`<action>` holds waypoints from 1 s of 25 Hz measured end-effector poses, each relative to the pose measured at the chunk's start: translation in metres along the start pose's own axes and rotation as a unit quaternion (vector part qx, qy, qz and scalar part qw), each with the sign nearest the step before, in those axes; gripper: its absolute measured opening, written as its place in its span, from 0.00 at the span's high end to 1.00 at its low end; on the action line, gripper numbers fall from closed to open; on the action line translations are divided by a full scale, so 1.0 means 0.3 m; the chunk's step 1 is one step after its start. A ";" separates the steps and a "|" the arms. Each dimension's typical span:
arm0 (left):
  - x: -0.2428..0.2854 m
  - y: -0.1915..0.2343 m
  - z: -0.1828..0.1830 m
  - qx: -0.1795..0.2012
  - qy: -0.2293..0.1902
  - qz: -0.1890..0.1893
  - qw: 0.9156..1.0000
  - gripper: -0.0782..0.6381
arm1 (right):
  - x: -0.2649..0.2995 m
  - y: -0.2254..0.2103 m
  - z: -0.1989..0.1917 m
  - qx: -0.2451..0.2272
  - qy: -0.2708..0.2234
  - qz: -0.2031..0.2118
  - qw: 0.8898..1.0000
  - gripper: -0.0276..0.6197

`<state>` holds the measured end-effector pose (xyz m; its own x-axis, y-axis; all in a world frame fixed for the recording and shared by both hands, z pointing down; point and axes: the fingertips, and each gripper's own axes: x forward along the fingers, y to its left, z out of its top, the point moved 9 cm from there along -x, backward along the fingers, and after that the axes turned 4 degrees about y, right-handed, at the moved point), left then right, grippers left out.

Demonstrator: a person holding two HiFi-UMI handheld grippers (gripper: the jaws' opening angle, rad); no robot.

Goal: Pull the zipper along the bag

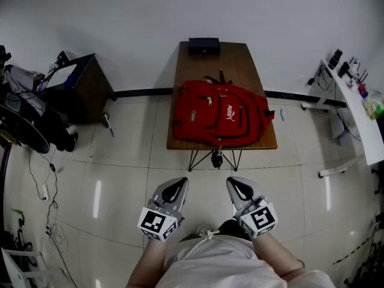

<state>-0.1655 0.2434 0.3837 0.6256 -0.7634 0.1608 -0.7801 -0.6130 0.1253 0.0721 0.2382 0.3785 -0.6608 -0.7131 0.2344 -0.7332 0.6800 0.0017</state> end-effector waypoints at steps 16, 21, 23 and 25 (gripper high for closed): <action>0.296 0.258 0.029 -0.009 0.018 0.017 1.000 0.88 | 0.349 -0.302 -0.010 0.014 0.004 0.024 1.000 0.95; 0.526 0.373 0.069 -0.022 0.016 0.027 0.999 0.88 | 0.492 -0.524 0.025 0.011 0.004 0.033 0.999 0.95; 0.622 0.408 0.091 -0.017 0.019 0.030 0.999 0.88 | 0.538 -0.621 0.036 0.008 0.007 0.037 0.999 0.95; 0.716 0.428 0.114 -0.004 0.025 0.028 0.999 0.88 | 0.578 -0.712 0.041 0.010 0.012 0.041 0.999 0.95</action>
<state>-0.1312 -0.0062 0.4007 0.5807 -0.7850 0.2160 -0.8137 -0.5680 0.1233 0.1121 -0.0327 0.4066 -0.7142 -0.6513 0.2563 -0.6807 0.7316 -0.0379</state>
